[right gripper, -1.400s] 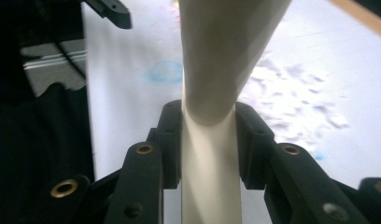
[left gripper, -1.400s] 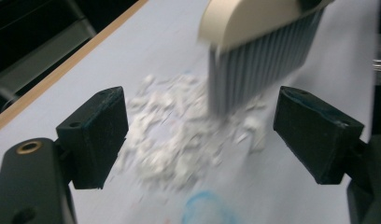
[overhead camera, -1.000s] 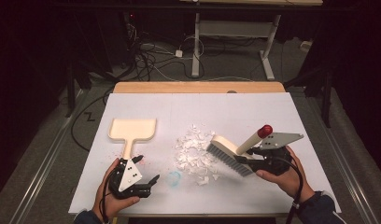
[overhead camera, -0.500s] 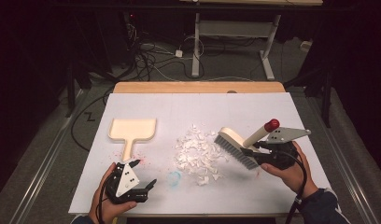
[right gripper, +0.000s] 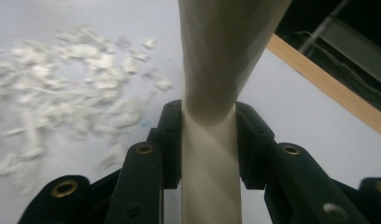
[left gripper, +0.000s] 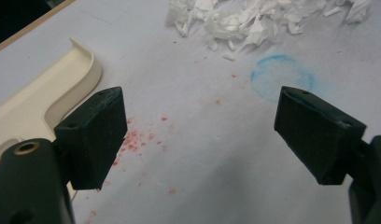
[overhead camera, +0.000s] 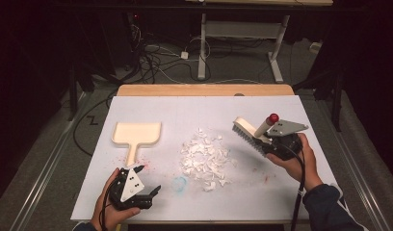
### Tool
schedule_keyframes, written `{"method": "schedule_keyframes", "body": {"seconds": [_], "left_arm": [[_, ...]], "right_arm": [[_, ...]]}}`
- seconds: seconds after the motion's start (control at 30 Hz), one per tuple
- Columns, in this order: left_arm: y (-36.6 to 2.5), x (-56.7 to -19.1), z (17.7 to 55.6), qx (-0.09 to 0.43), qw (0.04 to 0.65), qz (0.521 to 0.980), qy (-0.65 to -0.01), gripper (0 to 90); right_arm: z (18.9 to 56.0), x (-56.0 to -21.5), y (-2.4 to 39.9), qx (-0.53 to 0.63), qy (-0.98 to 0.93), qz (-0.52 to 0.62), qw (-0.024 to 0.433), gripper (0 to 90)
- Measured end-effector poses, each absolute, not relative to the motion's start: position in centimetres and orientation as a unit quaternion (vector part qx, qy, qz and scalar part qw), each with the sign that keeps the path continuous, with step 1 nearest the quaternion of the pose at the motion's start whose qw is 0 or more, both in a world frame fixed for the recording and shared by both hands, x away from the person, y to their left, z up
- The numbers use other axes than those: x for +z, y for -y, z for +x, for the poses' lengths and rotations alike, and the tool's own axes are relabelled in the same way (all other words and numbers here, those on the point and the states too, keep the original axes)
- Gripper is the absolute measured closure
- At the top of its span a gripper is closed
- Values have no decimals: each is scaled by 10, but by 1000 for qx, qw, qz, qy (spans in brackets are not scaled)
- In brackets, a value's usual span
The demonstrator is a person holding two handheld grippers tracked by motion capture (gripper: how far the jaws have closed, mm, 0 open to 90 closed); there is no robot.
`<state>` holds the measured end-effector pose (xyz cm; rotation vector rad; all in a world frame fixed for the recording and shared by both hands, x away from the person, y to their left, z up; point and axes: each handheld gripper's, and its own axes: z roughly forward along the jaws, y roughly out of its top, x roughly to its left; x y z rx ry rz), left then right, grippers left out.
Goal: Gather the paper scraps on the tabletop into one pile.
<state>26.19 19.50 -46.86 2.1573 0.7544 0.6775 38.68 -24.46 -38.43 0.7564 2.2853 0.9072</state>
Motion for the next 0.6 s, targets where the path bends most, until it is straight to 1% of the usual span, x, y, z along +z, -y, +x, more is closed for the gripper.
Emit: {"method": "schedule_keyframes", "body": {"seconds": [0.03, 0.17, 0.33, 0.37, 0.4, 0.5, 0.53, 0.6], "left_arm": [[-195, -469, 262, 265, 369, 841, -294, 163], [-194, -469, 264, 263, 366, 844, -291, 163], [-192, -471, 265, 262, 362, 846, -290, 163], [-192, -471, 265, 261, 359, 848, -289, 163], [-192, -472, 265, 261, 356, 849, -290, 163], [-191, -473, 264, 262, 354, 850, -291, 163], [-191, -473, 263, 262, 354, 849, -291, 163], [-191, -473, 263, 263, 354, 850, -289, 163]], "right_arm": [[387, -384, 245, 338, -853, 282, 281, 680], [410, -393, 236, 318, -855, 286, 294, 680], [442, -408, 213, 287, -860, 282, 314, 680], [442, -408, 213, 287, -860, 282, 314, 680], [449, -412, 203, 280, -862, 275, 320, 680], [455, -415, 184, 265, -866, 265, 331, 680], [455, -415, 184, 265, -866, 265, 331, 680], [457, -419, 167, 245, -872, 244, 345, 680]]}}
